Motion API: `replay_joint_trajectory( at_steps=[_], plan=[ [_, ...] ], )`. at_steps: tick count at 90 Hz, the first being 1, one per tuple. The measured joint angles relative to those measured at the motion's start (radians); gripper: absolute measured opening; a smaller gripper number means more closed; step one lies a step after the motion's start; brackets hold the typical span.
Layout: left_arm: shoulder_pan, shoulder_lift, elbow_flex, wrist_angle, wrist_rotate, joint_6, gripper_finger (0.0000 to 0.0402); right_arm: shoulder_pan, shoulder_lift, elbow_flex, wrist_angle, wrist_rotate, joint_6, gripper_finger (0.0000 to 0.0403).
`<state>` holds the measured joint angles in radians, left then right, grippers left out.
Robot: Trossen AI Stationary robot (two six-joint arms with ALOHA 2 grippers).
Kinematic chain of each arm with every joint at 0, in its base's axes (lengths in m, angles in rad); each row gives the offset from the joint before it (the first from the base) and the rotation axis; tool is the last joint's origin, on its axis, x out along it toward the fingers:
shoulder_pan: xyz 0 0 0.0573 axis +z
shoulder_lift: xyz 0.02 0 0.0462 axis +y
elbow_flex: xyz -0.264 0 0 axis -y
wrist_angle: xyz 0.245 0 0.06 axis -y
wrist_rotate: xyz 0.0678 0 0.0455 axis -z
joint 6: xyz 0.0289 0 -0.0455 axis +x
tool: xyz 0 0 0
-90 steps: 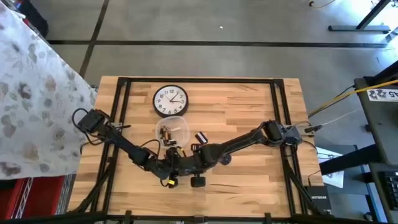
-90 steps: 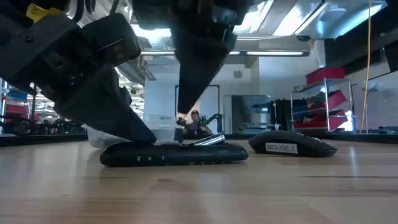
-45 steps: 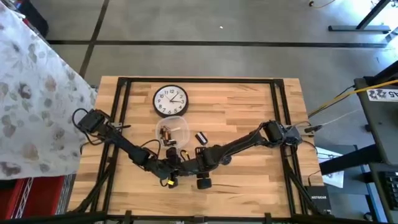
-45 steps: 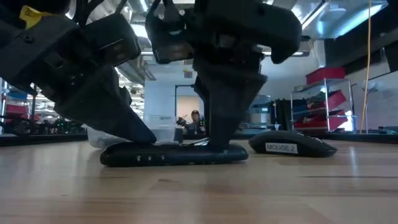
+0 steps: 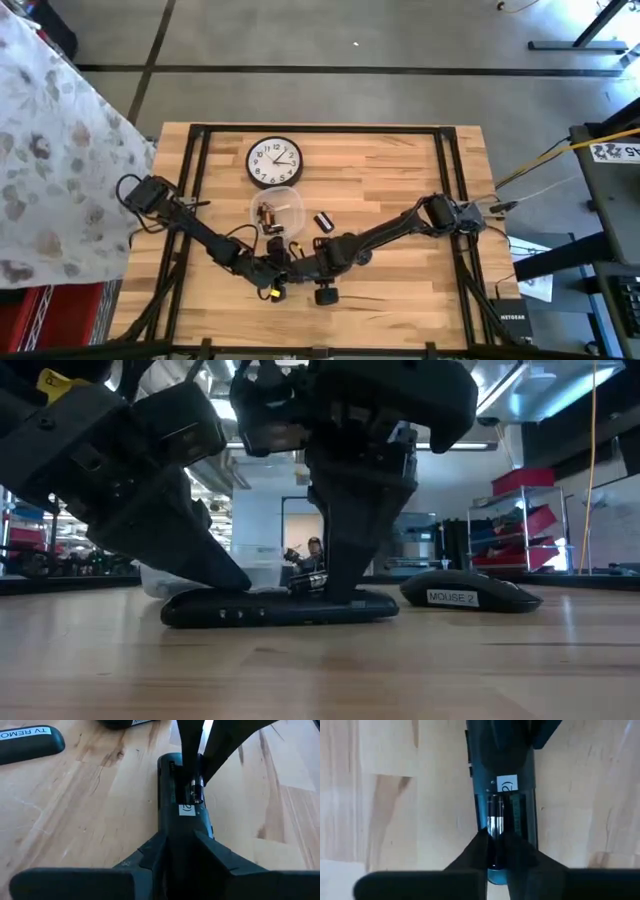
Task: Insert battery
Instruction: Insert the silver battery into the remote control
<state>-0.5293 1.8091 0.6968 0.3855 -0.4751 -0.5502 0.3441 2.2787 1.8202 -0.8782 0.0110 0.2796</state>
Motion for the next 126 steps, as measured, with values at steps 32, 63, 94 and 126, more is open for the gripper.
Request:
replay_joint_trajectory(
  at_steps=[32, 63, 94, 126],
  plan=[
    [-0.001, -0.002, 0.0, -0.002, -0.001, 0.034, 0.0075, 0.073, -0.033, 0.001, -0.038, 0.158, 0.094, 0.0012],
    [0.001, -0.032, -0.002, -0.027, 0.012, 0.153, 0.0075, 0.101, -0.043, -0.014, -0.047, 0.166, 0.122, 0.0018],
    [-0.001, -0.036, 0.001, -0.063, -0.001, 0.3, 0.0075, 0.102, -0.082, -0.015, 0.034, 0.133, 0.03, 0.0015],
    [-0.003, -0.073, -0.004, -0.124, -0.047, 0.323, 0.0075, 0.138, -0.112, -0.015, -0.12, 0.209, 0.107, 0.0015]
  ],
)
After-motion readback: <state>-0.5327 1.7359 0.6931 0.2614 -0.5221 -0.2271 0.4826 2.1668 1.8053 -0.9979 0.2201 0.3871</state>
